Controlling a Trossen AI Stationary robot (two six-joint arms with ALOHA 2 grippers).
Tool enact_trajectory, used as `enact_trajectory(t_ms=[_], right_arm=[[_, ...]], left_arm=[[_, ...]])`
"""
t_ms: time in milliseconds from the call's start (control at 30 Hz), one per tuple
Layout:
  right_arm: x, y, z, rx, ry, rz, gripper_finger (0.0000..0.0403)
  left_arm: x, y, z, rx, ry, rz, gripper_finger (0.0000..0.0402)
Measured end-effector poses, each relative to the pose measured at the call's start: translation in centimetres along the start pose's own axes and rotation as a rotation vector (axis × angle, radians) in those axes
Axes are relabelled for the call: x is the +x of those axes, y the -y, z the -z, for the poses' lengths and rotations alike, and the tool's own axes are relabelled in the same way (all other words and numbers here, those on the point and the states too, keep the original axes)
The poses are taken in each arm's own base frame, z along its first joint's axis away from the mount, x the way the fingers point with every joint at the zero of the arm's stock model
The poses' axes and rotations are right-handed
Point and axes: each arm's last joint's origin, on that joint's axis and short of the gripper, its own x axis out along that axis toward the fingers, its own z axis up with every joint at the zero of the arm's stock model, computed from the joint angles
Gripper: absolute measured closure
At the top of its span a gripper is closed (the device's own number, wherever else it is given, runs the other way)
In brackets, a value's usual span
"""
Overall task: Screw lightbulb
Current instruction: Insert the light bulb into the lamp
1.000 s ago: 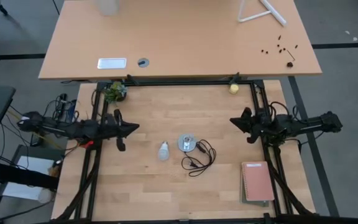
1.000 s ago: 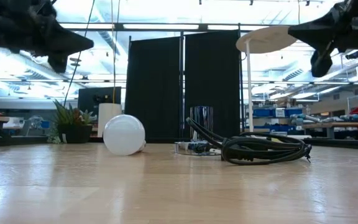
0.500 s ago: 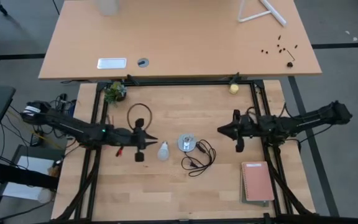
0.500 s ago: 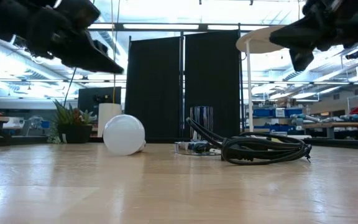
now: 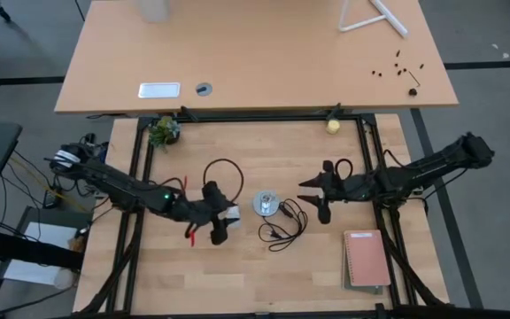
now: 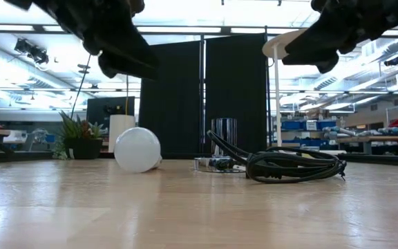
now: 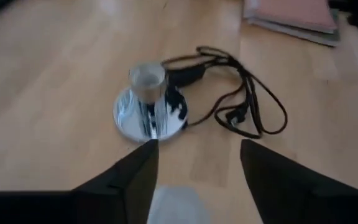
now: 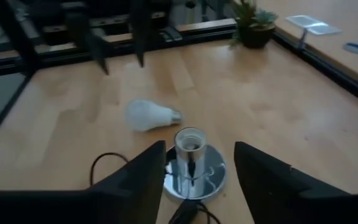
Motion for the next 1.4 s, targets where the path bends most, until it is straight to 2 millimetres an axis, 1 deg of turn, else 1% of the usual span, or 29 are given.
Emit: enact_trajectory(t_ms=[100,233,400,533,733,867,933,1033,1100,1167,1267,1400], right_arm=[[0.1,-0.1,0.1,0.017,0.024,0.079,0.0192],[0.2,-0.4,0.5,0.010,0.038,0.188,0.0192],[1.1,-1.0,1.3,-0.016,0.010,0.217,0.0192],[1.9,-1.2,2.0,-0.037,-0.024,0.228,0.0193],[2.9,-1.6,2.6,-0.046,-0.026,0.228,0.0193],[3.3,-1.7,2.7,-0.048,-0.022,0.229,0.0193],[3.5,-1.8,2.7,-0.043,-0.013,0.226,0.0194],[3.6,-1.8,2.8,-0.043,-0.018,0.229,0.0194],[3.6,-1.7,2.9,-0.053,-0.029,0.232,0.0194],[3.7,-1.7,2.9,-0.060,-0.028,0.231,0.0194],[3.7,-1.7,3.0,-0.077,-0.035,0.230,0.0194],[3.6,-1.8,2.9,-0.072,-0.032,0.225,0.0194]], left_arm=[[0.0,0.4,-0.1,-0.071,-0.058,-0.078,0.0158],[0.5,1.0,0.4,-0.167,-0.098,-0.139,0.0162],[2.0,2.0,2.2,-0.283,-0.144,-0.173,0.0162],[2.7,2.5,3.3,-0.348,-0.163,-0.195,0.0163],[3.5,2.4,4.5,-0.337,-0.211,-0.251,0.0163],[3.4,1.9,5.2,-0.295,-0.262,-0.314,0.0163],[3.3,1.6,5.3,-0.285,-0.262,-0.346,0.0163],[3.2,1.7,5.1,-0.275,-0.260,-0.341,0.0163],[3.1,2.0,4.6,-0.210,-0.265,-0.316,0.0163],[3.0,2.5,3.7,-0.096,-0.274,-0.290,0.0163],[2.5,3.0,2.3,0.155,-0.324,-0.262,0.0163],[2.0,3.9,0.2,0.497,-0.334,-0.183,0.0163]])
